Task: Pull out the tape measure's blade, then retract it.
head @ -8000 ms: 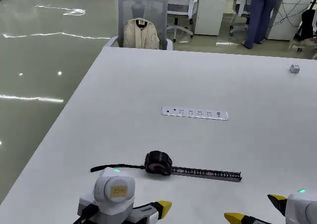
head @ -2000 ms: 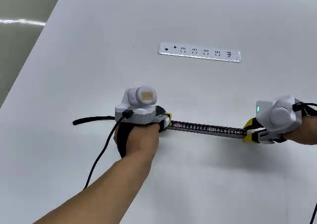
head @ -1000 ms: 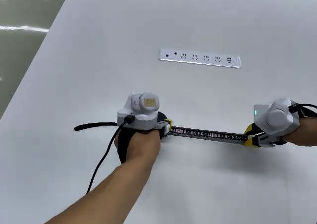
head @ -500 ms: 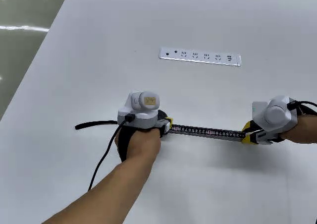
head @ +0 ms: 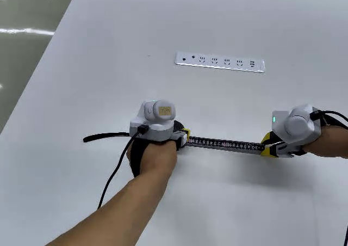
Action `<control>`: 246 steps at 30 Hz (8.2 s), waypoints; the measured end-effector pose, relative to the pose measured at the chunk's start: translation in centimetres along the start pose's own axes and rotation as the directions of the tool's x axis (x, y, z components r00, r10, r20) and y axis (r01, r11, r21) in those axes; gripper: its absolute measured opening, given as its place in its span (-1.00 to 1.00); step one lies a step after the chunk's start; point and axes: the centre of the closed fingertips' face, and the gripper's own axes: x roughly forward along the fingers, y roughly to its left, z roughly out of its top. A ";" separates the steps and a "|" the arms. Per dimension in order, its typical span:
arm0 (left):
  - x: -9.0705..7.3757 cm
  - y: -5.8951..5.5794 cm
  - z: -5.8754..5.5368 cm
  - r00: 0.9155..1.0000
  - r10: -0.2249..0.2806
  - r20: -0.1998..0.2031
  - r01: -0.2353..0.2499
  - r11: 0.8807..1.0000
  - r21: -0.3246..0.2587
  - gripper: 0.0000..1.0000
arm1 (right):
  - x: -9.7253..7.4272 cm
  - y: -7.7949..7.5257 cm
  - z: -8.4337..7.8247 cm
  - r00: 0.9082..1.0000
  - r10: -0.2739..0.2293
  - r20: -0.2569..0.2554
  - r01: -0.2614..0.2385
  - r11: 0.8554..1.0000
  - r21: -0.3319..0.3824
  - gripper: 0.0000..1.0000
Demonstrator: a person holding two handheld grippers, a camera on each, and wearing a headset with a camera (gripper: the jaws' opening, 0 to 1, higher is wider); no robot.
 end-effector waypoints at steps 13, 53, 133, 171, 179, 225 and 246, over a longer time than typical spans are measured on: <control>0.0 0.0 -0.1 1.000 -0.003 0.002 0.003 1.000 0.000 0.17 | 0.4 0.1 1.1 1.000 0.010 0.013 -0.010 1.000 0.001 -0.73; 0.0 -0.1 -0.1 1.000 -0.013 -0.008 0.013 1.000 0.008 0.17 | 2.4 -0.1 4.3 0.998 0.013 0.058 -0.012 1.000 -0.016 -0.73; -0.1 -0.2 -0.1 1.000 -0.008 -0.004 0.009 1.000 0.018 0.17 | 4.7 0.5 10.5 0.995 0.013 0.103 -0.009 0.999 -0.037 -0.73; 0.1 -0.1 0.0 1.000 -0.012 -0.004 0.012 1.000 0.023 0.16 | 5.8 0.7 13.6 0.990 0.002 0.141 0.009 0.997 -0.076 -0.72; 0.1 -0.1 0.0 1.000 -0.010 -0.003 0.011 1.000 0.025 0.16 | 6.0 0.8 14.1 0.988 -0.011 0.156 0.022 0.997 -0.072 -0.72; 0.0 0.0 0.1 0.999 -0.012 0.037 0.011 0.999 0.036 0.14 | 6.7 1.0 16.1 0.979 -0.013 0.203 0.027 0.997 -0.068 -0.72; 0.0 -0.1 0.1 0.999 -0.012 0.044 0.010 1.000 0.030 0.14 | 7.0 1.0 16.8 0.975 -0.021 0.221 0.036 0.997 -0.065 -0.72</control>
